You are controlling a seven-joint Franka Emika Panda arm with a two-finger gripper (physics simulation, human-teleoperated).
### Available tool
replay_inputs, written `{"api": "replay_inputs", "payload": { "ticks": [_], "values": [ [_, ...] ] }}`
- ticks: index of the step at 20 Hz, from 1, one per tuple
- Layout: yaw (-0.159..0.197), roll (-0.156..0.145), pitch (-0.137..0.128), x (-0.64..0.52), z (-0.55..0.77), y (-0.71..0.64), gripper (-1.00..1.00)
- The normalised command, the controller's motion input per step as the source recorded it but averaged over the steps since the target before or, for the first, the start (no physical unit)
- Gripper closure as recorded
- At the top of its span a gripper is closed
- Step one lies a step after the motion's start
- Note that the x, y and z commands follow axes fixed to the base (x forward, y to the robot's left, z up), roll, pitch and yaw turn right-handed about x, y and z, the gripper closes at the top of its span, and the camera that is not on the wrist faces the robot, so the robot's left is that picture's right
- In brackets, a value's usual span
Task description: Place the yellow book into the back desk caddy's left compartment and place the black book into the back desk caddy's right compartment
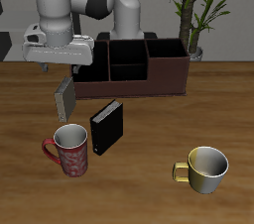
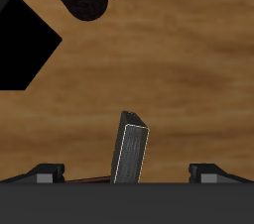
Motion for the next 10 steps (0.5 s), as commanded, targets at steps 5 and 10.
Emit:
{"api": "replay_inputs", "payload": {
  "ticks": [5, 10],
  "values": [
    [-0.051, -0.004, -0.002, -0.13, -0.23, -0.06, -1.00],
    [0.029, -0.027, 0.010, -0.07, -0.33, -0.03, -1.00]
  ]
}}
